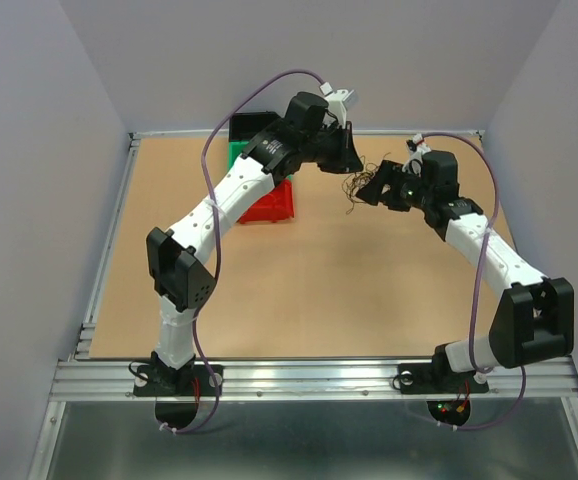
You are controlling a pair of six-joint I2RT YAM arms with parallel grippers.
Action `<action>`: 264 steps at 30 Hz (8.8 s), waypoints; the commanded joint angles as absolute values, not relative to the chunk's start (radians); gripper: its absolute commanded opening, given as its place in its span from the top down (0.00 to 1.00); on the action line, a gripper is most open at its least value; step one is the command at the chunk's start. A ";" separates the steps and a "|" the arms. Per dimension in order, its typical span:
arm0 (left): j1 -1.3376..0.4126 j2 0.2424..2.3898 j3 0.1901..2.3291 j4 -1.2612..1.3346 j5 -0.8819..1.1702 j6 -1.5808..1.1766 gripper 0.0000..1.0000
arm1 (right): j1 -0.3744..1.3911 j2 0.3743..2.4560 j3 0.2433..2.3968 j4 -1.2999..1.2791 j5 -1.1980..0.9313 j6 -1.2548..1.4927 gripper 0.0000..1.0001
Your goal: Untangle the cables
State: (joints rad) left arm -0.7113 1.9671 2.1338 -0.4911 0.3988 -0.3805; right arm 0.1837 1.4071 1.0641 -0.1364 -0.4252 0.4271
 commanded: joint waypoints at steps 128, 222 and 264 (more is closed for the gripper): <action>-0.164 2.040 2.395 0.353 0.158 -0.603 1.00 | -0.124 1.559 1.066 -0.407 -0.215 0.572 0.06; -0.224 2.389 2.246 -0.252 0.046 -0.325 1.00 | -0.107 1.447 0.933 -0.328 -0.379 0.601 0.11; -0.196 2.499 2.273 0.068 -0.073 -0.583 0.95 | -0.107 1.457 0.931 -0.324 -0.391 0.604 0.12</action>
State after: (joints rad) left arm -0.1883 2.5721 2.2486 0.0967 -0.0315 -0.6418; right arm -0.1158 1.4853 0.9485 -0.3576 -0.3752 0.6022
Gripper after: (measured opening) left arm 0.047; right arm 0.877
